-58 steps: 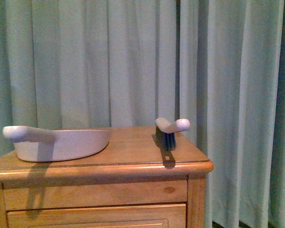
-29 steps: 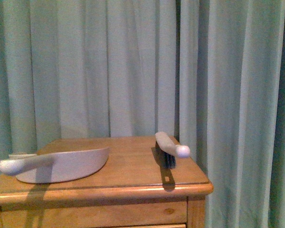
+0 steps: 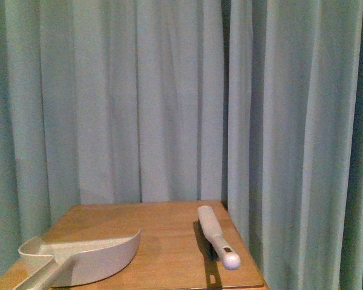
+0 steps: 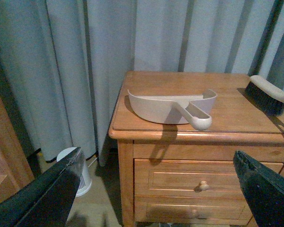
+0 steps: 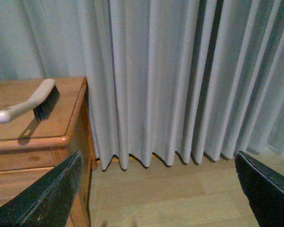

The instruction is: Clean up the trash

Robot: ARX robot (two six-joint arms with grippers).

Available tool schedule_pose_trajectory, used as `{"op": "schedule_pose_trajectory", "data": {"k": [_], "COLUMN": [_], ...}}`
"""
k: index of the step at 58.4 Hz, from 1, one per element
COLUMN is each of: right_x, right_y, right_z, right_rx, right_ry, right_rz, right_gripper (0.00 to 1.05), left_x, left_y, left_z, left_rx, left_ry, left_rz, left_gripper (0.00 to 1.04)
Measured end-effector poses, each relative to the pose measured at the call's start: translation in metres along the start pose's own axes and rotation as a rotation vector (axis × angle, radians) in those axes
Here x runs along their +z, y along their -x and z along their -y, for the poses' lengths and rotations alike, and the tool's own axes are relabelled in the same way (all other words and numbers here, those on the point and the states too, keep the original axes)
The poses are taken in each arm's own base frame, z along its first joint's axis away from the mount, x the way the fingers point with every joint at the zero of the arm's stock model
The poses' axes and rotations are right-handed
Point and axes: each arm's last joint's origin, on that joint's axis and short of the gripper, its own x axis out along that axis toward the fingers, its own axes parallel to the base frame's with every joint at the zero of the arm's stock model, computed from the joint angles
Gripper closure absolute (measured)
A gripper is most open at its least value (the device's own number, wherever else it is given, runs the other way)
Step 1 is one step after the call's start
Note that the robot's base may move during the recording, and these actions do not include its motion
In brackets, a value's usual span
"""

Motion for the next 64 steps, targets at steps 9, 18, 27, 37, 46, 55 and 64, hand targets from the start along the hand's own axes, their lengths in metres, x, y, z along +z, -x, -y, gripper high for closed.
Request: {"op": "schedule_pose_trajectory", "data": {"k": [9, 18, 27, 37, 46, 55, 64], "right_x": [0.0, 0.0, 0.0, 0.0, 0.0, 0.0, 0.0], "right_y": [0.0, 0.0, 0.0, 0.0, 0.0, 0.0, 0.0], "right_z": [0.0, 0.0, 0.0, 0.0, 0.0, 0.0, 0.0], "right_rx": [0.0, 0.0, 0.0, 0.0, 0.0, 0.0, 0.0], "right_ry": [0.0, 0.0, 0.0, 0.0, 0.0, 0.0, 0.0], "right_rz": [0.0, 0.0, 0.0, 0.0, 0.0, 0.0, 0.0], "right_gripper": [0.07, 0.07, 0.07, 0.07, 0.07, 0.07, 0.07], "left_x": [0.022, 0.086, 0.134, 0.136, 0.111, 0.097, 0.086], "left_y": [-0.021, -0.063, -0.117, -0.178, -0.219, -0.245, -0.257], "left_z": [-0.003, 0.003, 0.026, 0.052, 0.066, 0.067, 0.067], "left_rx": [-0.08, -0.043, -0.067, -0.062, -0.034, 0.007, 0.019], "left_ry": [0.284, 0.243, 0.147, 0.067, 0.016, -0.002, 0.004], "left_rz": [-0.233, -0.306, -0.387, -0.494, -0.603, -0.665, -0.711], "left_gripper": [0.08, 0.08, 0.08, 0.08, 0.08, 0.08, 0.08]}}
